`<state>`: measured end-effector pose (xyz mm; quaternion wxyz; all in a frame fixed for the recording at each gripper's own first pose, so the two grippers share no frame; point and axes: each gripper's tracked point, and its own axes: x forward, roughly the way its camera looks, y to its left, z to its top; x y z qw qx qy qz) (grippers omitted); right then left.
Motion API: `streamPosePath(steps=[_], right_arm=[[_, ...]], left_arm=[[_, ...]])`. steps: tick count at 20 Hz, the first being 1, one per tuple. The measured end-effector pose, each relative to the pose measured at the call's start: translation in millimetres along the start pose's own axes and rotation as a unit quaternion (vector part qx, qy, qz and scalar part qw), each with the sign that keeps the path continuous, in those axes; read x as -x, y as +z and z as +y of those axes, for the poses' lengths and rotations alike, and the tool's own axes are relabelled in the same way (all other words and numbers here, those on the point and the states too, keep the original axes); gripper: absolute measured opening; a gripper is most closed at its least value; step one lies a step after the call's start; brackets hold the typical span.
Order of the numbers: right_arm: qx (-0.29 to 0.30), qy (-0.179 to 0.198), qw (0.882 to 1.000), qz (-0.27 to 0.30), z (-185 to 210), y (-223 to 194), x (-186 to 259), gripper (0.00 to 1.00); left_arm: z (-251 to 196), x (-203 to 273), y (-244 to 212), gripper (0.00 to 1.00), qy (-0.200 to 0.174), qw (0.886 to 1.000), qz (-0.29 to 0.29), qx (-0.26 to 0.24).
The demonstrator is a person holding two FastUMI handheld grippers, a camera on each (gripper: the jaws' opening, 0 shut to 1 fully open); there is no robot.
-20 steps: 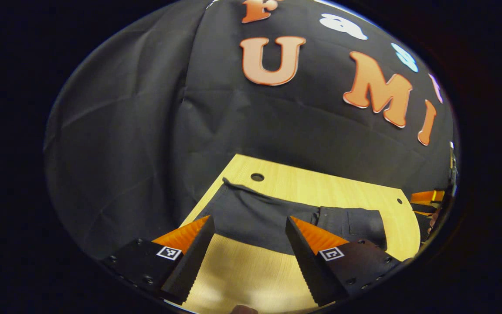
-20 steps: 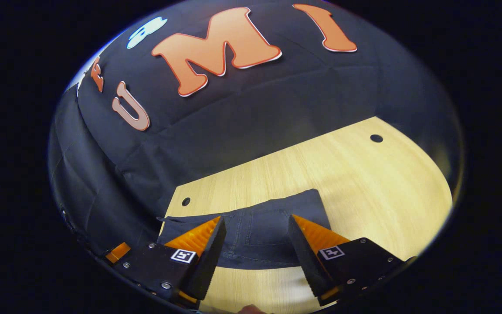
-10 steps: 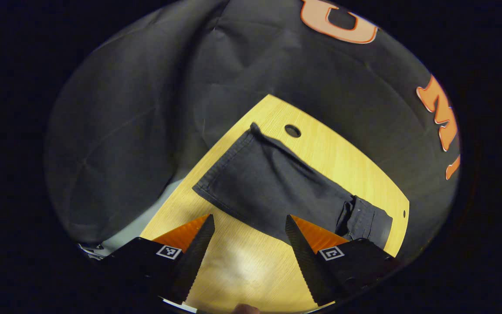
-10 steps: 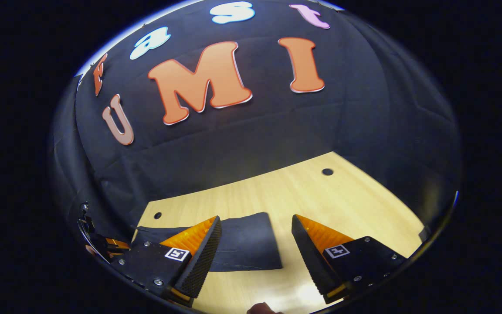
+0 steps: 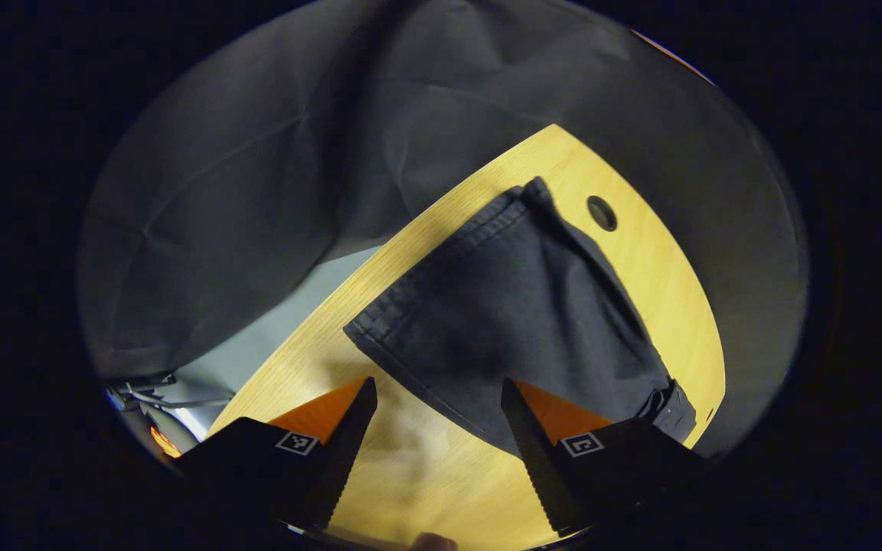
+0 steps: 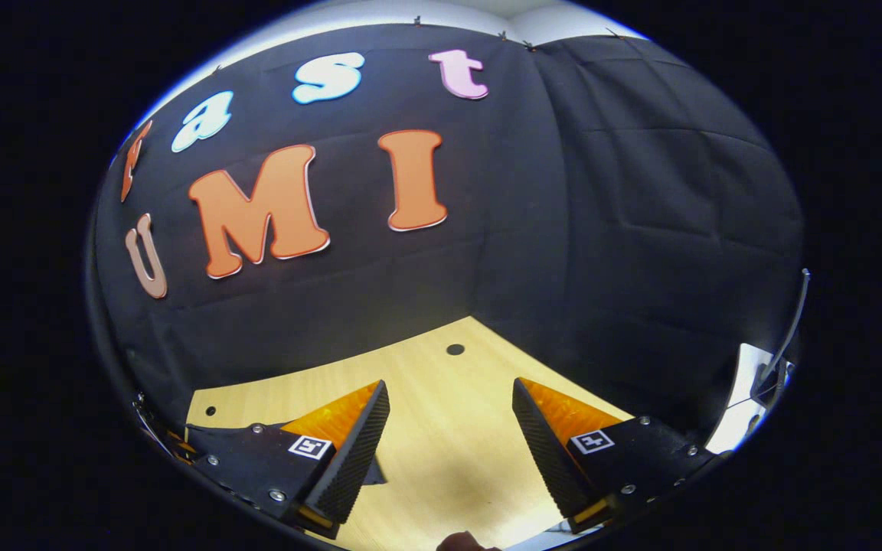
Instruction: Grasp the waist and the cuffs of the jeans and fold them to make the two legs overlap; first hold the waist and fold one-third of the jeans toward the cuffs, then hold the cuffs and fold the remaining one-third in the same direction to finish folding.
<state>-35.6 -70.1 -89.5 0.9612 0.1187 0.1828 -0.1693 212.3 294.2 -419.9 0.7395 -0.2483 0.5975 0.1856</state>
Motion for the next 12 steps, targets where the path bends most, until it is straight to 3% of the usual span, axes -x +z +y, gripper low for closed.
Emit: streamPosePath(steps=[6,10,11,12], right_arm=[[0.003,-0.02,1.0,-0.011,-22.0,16.6,36.5,0.98],[-0.008,0.02,0.999,-0.026,3.4,26.1,57.7,0.97],[-0.003,0.031,0.999,-0.027,11.6,25.2,61.7,0.97],[0.0,0.038,0.999,-0.028,17.4,25.4,63.5,0.97]], left_arm=[[10.5,-18.7,2.7,0.96,0.08,0.997,0.009,-0.008],[0.8,-15.1,4.8,0.92,0.077,0.997,0.001,-0.017],[-5.3,-17.8,5.6,0.78,0.066,0.997,-0.007,-0.027],[-13.1,-20.3,7.7,0.55,0.044,0.999,-0.018,-0.018]])
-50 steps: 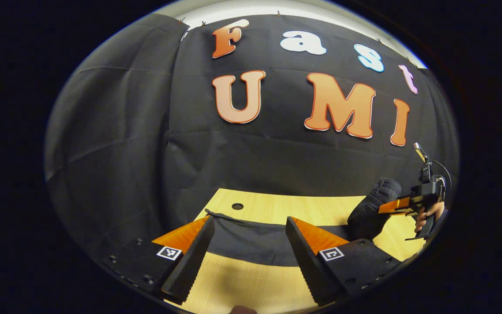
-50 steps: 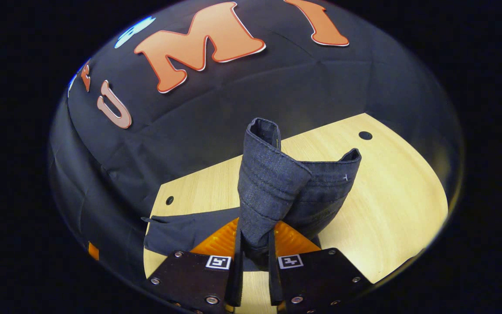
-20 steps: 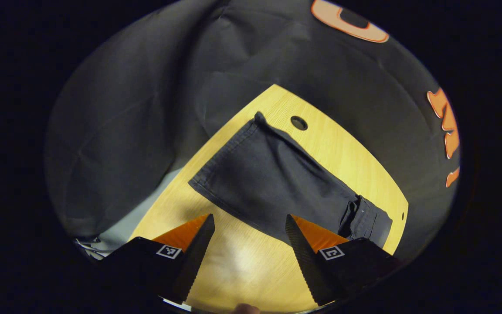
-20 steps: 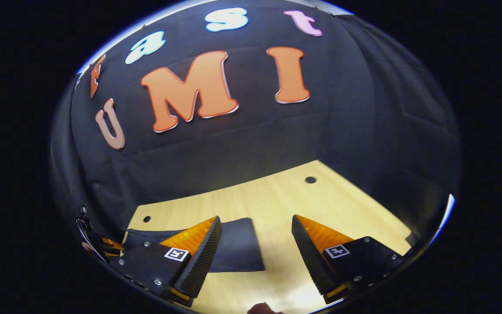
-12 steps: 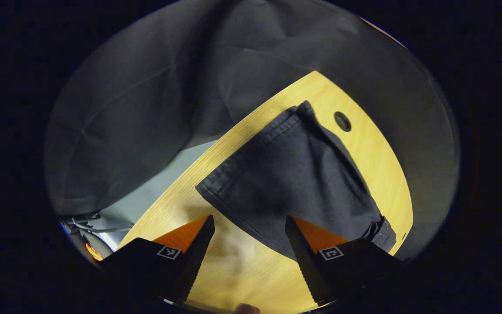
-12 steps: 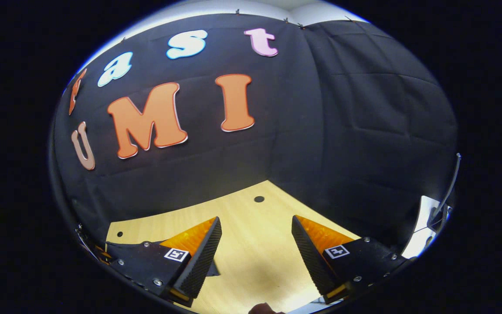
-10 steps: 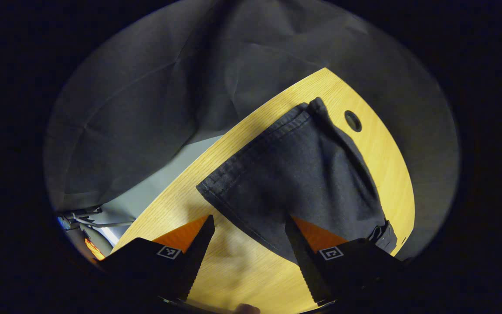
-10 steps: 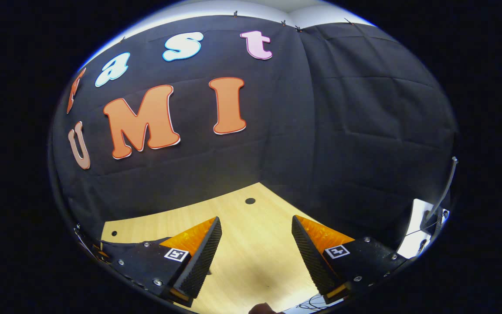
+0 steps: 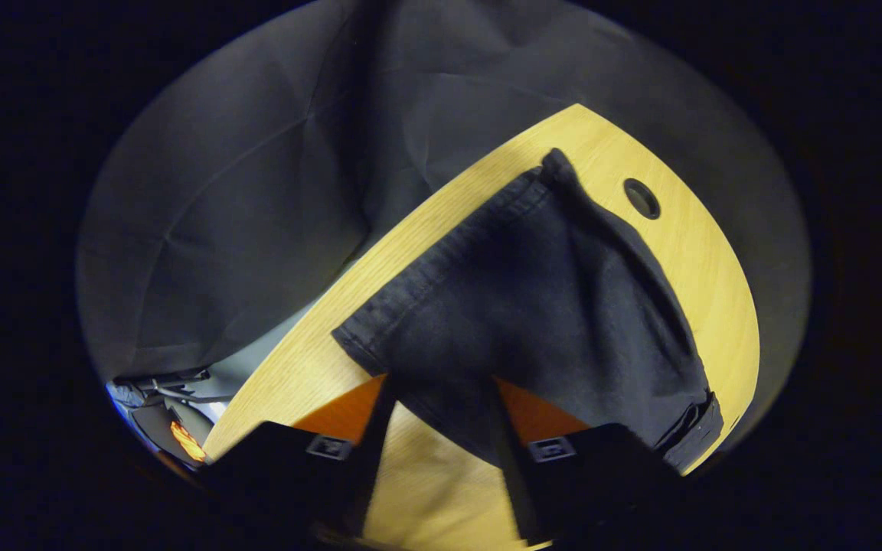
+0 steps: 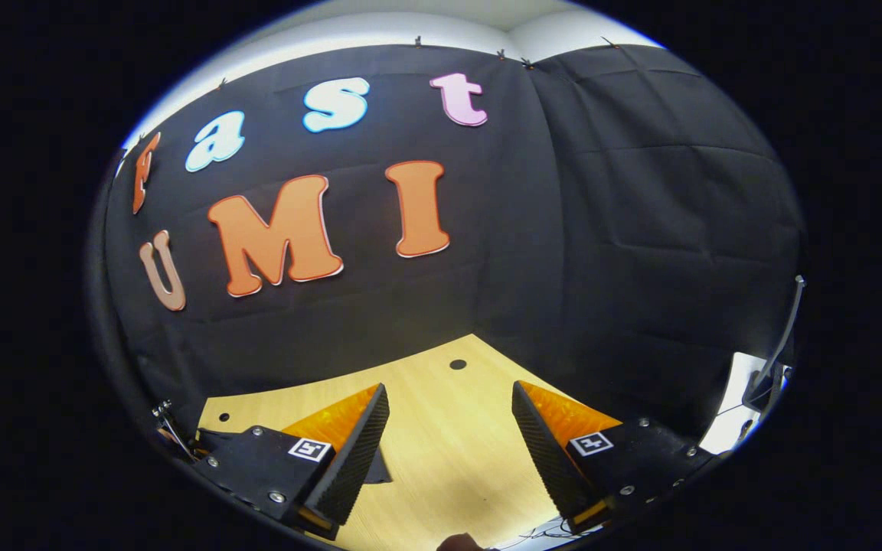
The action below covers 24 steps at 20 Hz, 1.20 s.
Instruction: Grasp the waist and the cuffs of the jeans and fold them to make the two legs overlap; first hold the waist and fold one-third of the jeans toward the cuffs, then hold the cuffs and fold the remaining one-third in the same direction to finish folding.
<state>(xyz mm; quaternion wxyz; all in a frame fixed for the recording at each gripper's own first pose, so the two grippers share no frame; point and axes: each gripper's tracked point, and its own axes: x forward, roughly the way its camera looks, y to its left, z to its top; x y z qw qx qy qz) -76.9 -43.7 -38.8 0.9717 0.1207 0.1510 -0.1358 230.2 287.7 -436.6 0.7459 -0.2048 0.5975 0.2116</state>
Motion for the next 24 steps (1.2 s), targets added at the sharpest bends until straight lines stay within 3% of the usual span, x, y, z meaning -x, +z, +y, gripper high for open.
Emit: streamPosePath(steps=[2,4,8,11,20,24], right_arm=[[0.005,0.017,1.0,0.002,10.0,-1.1,0.0,0.97],[0.006,0.027,1.0,0.004,14.6,-1.5,-2.2,0.97],[0.003,0.044,0.999,0.0,26.5,-1.0,-14.5,0.97],[0.004,0.063,0.998,0.002,40.6,-4.5,-25.8,0.97],[0.007,0.14,0.99,0.035,88.3,-23.4,-59.4,0.98],[0.0,0.164,0.985,0.044,99.7,-27.2,-72.3,0.97]], left_arm=[[-7.3,-3.7,2.1,0.1,-0.018,1.0,-0.011,0.013],[-8.5,10.5,3.0,0.04,-0.035,0.999,-0.027,0.005],[-29.4,59.3,17.0,0.04,-0.097,0.99,-0.098,-0.025],[-43.7,102.2,20.2,0.04,-0.122,0.982,-0.14,-0.046],[-70.4,224.4,24.9,0.03,-0.19,0.951,-0.212,-0.117],[-108.9,266.8,2.3,0.03,-0.221,0.933,-0.233,-0.162]])
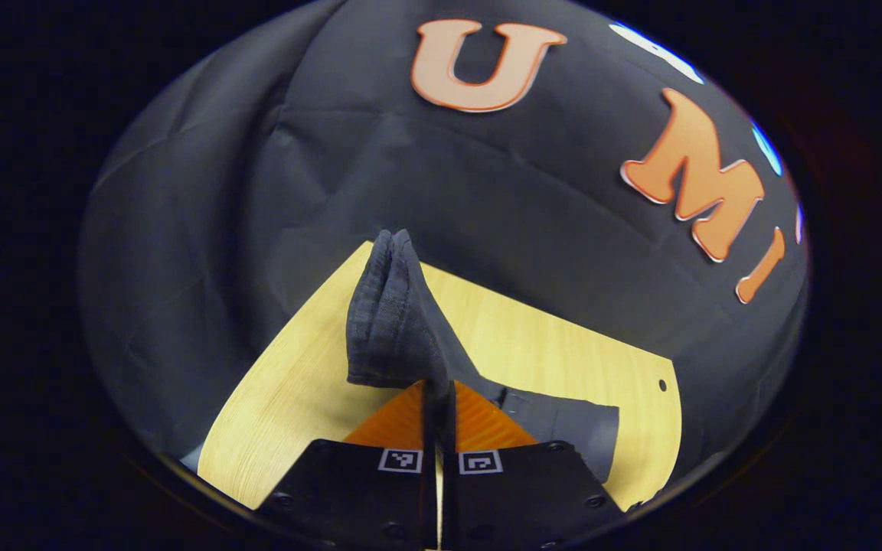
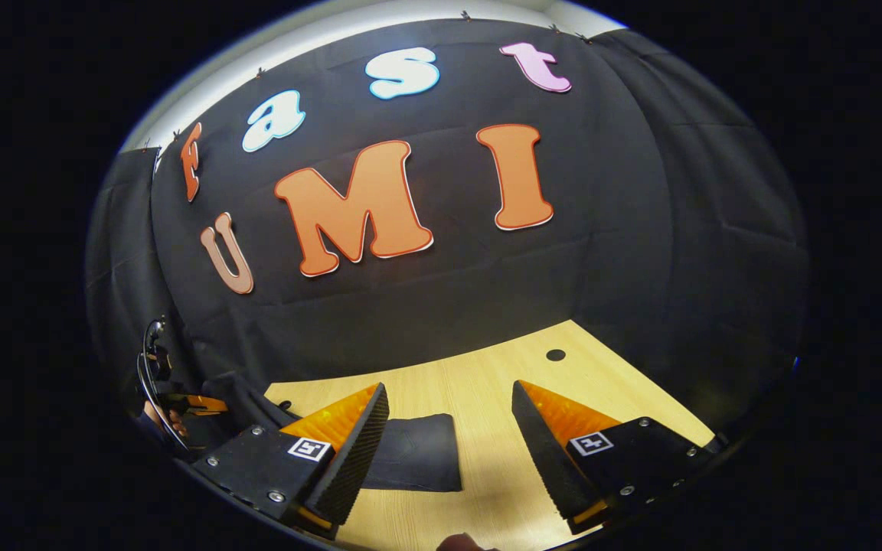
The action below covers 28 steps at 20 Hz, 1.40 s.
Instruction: Grasp the waist and the cuffs of the jeans and fold them to make the two legs overlap; first hold the waist and fold one-third of the jeans toward the cuffs, then hold the cuffs and fold the remaining one-third in the same direction to finish folding.
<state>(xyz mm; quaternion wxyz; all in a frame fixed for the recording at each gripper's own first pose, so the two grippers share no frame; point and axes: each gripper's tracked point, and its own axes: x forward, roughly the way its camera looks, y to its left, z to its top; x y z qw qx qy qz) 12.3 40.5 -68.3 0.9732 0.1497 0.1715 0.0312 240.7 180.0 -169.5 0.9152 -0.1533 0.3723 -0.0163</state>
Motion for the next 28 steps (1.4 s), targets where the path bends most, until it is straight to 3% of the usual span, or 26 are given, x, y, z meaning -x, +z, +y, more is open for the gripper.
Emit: streamPosePath(steps=[9,17,24,27,28], right_arm=[[-0.006,0.024,1.0,0.015,-14.3,-3.2,-25.2,0.98],[-0.023,0.03,0.999,0.026,-40.9,-5.6,-45.2,0.98],[-0.031,0.033,0.998,0.035,-68.7,-9.2,-59.0,0.98],[-0.03,0.04,0.998,0.038,-73.6,-11.3,-65.7,0.98],[-0.029,0.046,0.998,0.039,-72.1,-10.7,-68.1,0.98]], left_arm=[[-115.4,10.1,-8.9,0.03,-0.046,0.995,0.006,-0.084],[-213.9,-11.6,-64.8,0.03,-0.076,0.984,0.067,-0.145],[-251.4,-33.5,-119.2,0.03,-0.049,0.969,0.117,-0.213],[-268.1,-26.9,-143.5,0.12,-0.066,0.96,0.137,-0.235],[-279.7,-24.4,-149.8,0.12,-0.089,0.959,0.138,-0.232]])
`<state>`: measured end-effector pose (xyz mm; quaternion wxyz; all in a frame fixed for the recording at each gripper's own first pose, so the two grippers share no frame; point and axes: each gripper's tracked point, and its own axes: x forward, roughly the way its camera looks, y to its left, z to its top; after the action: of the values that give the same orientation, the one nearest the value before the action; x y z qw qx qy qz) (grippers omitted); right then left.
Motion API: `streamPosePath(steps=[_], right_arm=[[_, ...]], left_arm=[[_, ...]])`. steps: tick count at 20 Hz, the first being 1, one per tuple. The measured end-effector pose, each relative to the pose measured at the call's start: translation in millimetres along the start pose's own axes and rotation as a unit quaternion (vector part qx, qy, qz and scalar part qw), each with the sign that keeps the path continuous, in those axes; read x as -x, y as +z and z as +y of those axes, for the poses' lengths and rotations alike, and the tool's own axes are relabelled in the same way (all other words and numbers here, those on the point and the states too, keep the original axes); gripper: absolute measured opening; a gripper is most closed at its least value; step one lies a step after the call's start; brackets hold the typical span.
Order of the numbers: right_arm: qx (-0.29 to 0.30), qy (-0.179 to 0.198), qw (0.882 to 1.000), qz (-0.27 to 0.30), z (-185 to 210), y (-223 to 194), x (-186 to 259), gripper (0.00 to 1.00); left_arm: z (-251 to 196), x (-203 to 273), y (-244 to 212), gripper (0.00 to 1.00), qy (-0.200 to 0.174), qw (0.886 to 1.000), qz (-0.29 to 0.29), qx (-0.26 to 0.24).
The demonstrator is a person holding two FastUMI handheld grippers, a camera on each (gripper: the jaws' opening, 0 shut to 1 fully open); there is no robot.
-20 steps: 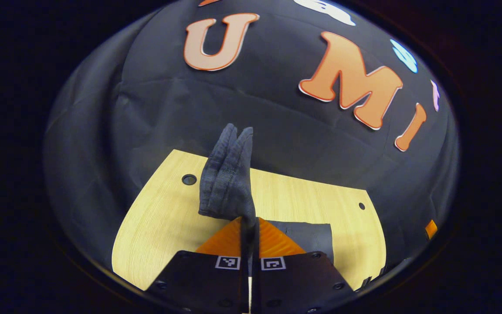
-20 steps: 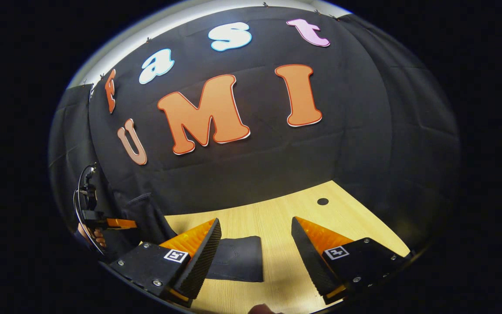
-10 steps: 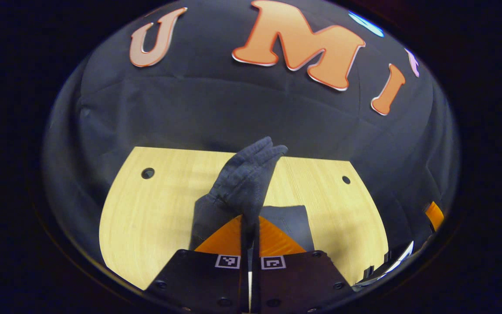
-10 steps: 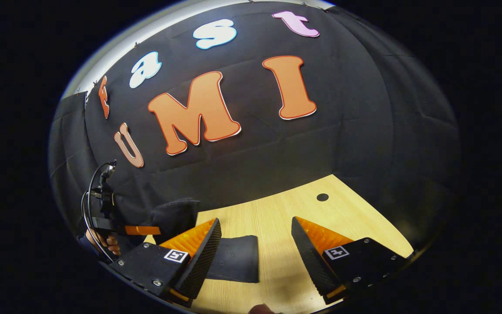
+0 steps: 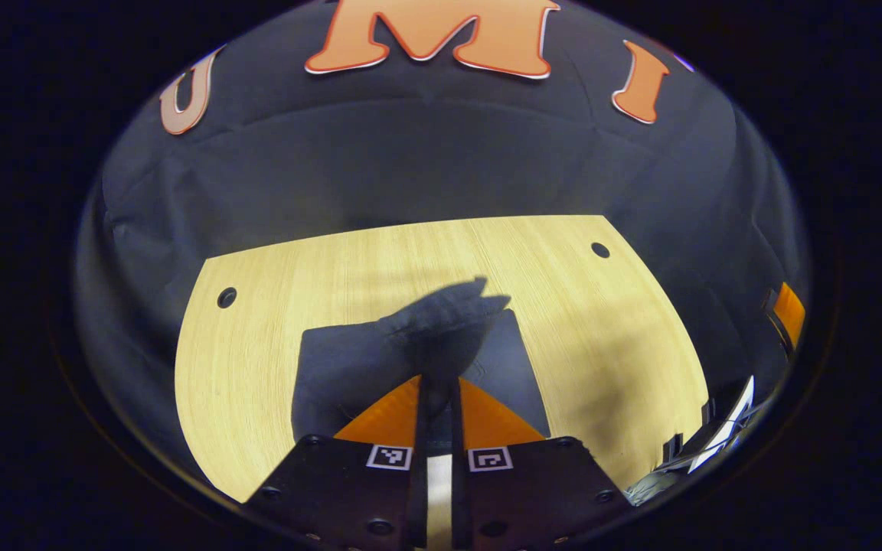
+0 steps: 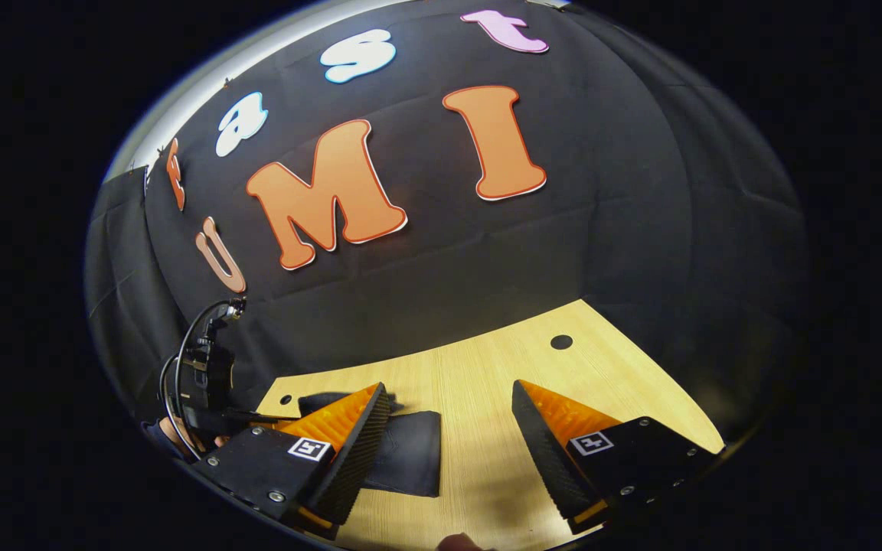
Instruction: Grasp the waist and the cuffs of the jeans and fold them to make the two legs overlap; first hold the waist and fold one-third of the jeans toward the cuffs, then hold the cuffs and fold the remaining one-third in the same direction to finish folding.
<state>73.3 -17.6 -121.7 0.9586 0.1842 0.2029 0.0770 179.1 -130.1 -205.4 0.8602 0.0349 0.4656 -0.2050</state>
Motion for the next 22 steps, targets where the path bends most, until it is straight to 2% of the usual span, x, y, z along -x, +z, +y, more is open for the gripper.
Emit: streamPosePath(steps=[1,2,3,6,8,9,11,12,16,20,22], right_arm=[[0.002,0.003,1.0,0.001,0.8,-0.5,-1.8,0.98],[0.003,0.009,1.0,0.002,2.6,-0.7,-3.9,0.98],[0.004,0.013,1.0,0.003,4.6,-1.5,-4.8,0.98],[0.017,0.024,1.0,0.002,14.6,-2.1,-8.3,0.98],[0.035,0.034,0.999,-0.006,24.9,-1.1,-8.3,0.98],[0.043,0.041,0.998,-0.015,32.8,1.0,-6.6,0.98],[0.063,0.052,0.996,-0.033,48.0,5.3,-4.2,0.97],[0.075,0.058,0.995,-0.04,55.8,5.9,-3.6,0.98],[0.137,0.105,0.983,-0.061,94.8,-2.6,6.3,0.98],[0.174,0.134,0.973,-0.07,126.0,-16.6,12.8,0.97],[0.183,0.144,0.97,-0.073,137.2,-21.5,16.3,0.98]], left_arm=[[-16.9,6.5,1.4,0.17,-0.028,1.0,-0.008,0.003],[-26.3,16.1,6.9,0.14,-0.043,0.999,-0.017,-0.001],[-28.6,17.0,10.6,0.18,-0.048,0.998,-0.031,-0.009],[-29.3,41.7,28.4,0.44,-0.041,0.995,-0.082,-0.03],[-25.4,64.2,37.2,0.75,-0.025,0.992,-0.121,-0.03],[-21.4,77.8,42.2,0.77,-0.015,0.99,-0.14,-0.027],[-9.8,103.0,50.1,0.95,0.007,0.983,-0.181,-0.022],[-3.3,114.5,51.1,0.9,0.019,0.979,-0.2,-0.02],[9.9,151.2,37.4,0.9,0.058,0.968,-0.243,-0.017],[20.3,193.8,32.5,0.89,0.106,0.94,-0.324,-0.015],[17.6,204.7,29.9,0.94,0.107,0.929,-0.355,-0.018]])
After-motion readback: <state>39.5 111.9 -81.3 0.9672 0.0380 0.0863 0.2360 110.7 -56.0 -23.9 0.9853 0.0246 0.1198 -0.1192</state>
